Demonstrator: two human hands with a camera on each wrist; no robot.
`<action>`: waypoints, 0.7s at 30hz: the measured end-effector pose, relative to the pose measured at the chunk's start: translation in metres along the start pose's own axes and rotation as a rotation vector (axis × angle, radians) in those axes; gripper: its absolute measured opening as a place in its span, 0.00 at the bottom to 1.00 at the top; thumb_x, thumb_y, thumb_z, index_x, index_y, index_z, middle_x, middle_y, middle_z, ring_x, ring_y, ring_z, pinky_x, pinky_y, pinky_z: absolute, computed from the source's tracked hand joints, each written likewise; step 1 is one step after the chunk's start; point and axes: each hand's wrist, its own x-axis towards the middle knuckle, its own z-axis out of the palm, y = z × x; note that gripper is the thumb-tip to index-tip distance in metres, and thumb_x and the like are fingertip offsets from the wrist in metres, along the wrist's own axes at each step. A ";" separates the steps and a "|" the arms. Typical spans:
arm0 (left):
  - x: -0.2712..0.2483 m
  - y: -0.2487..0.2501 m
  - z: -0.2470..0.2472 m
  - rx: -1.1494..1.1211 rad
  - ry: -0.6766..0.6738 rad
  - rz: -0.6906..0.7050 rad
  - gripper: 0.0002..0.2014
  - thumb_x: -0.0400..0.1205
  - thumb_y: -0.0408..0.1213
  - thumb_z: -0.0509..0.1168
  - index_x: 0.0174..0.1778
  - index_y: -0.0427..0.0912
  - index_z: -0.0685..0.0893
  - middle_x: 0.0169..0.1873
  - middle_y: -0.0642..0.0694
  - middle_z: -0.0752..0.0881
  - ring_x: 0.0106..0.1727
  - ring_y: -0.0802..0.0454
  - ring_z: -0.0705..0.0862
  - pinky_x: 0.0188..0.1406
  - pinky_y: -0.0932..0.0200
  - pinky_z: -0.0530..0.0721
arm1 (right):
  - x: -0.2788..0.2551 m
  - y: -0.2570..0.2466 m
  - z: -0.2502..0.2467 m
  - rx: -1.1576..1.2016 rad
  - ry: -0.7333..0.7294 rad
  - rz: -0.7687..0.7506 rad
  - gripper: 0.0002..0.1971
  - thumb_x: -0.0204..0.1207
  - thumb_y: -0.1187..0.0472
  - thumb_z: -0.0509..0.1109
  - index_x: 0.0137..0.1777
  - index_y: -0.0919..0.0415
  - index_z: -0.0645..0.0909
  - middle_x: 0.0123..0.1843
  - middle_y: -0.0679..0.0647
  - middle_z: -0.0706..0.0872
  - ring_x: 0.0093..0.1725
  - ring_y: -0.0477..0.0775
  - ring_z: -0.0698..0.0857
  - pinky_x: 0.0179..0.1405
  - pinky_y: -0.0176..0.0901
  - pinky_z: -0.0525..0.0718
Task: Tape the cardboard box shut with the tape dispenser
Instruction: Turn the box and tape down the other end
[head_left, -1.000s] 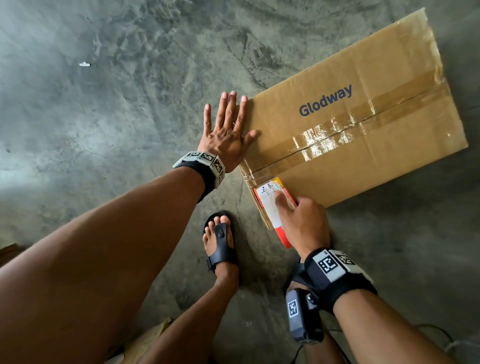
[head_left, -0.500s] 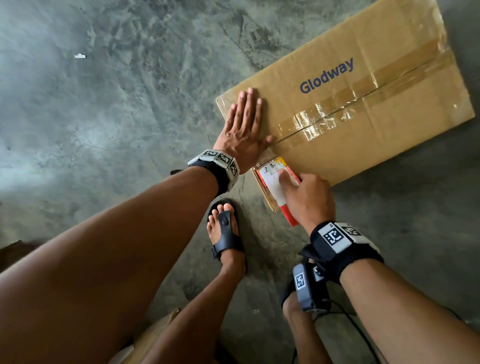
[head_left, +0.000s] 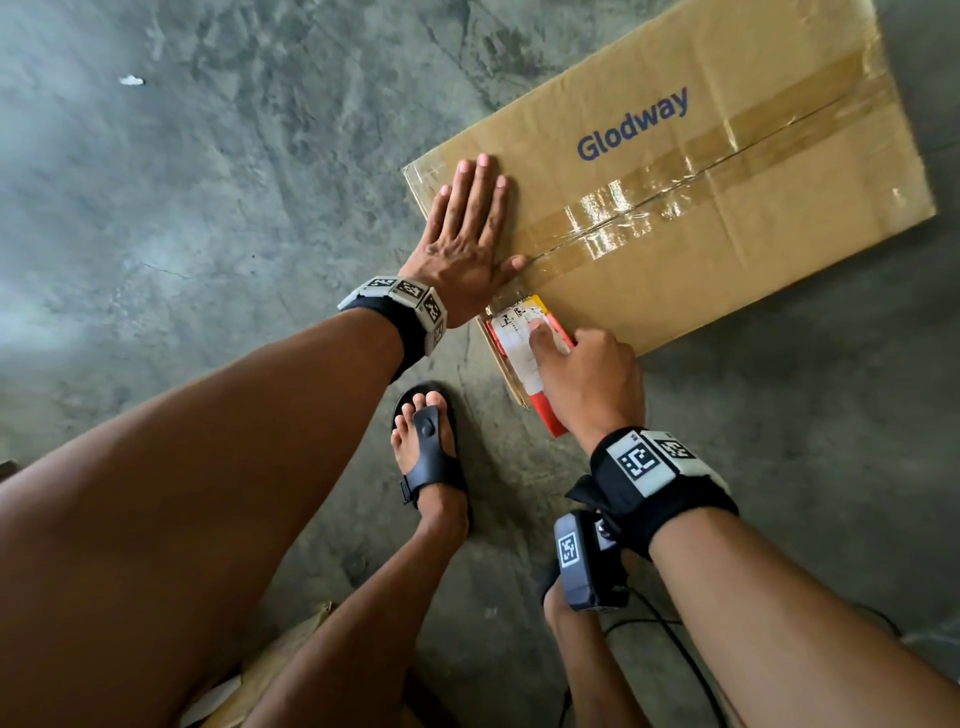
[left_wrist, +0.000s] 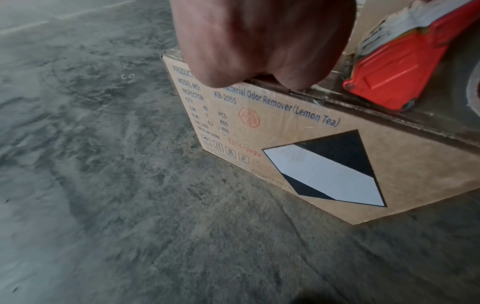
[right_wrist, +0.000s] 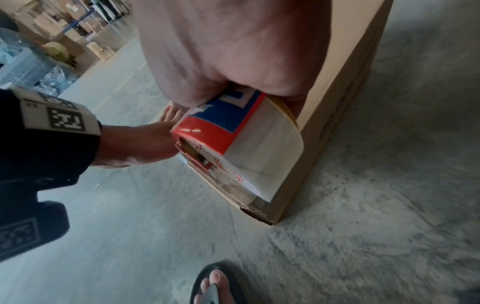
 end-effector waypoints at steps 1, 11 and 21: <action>0.000 -0.001 0.000 -0.006 -0.009 0.000 0.41 0.87 0.64 0.41 0.87 0.35 0.44 0.86 0.32 0.43 0.87 0.34 0.41 0.86 0.39 0.43 | -0.001 0.001 -0.001 0.005 0.002 -0.001 0.31 0.74 0.32 0.60 0.41 0.64 0.82 0.44 0.66 0.86 0.46 0.71 0.81 0.39 0.53 0.74; 0.002 0.001 -0.006 -0.010 -0.046 -0.021 0.42 0.86 0.64 0.41 0.87 0.37 0.40 0.86 0.33 0.40 0.87 0.35 0.38 0.86 0.40 0.41 | -0.033 0.048 -0.015 -0.028 -0.019 0.084 0.34 0.71 0.28 0.58 0.39 0.62 0.83 0.40 0.64 0.87 0.44 0.69 0.84 0.36 0.52 0.80; -0.003 0.009 -0.005 0.018 -0.005 -0.053 0.47 0.85 0.70 0.43 0.87 0.36 0.43 0.86 0.32 0.43 0.87 0.35 0.41 0.87 0.41 0.42 | -0.031 0.043 -0.013 -0.070 -0.048 0.055 0.30 0.76 0.34 0.59 0.45 0.62 0.85 0.45 0.65 0.88 0.47 0.70 0.85 0.41 0.53 0.80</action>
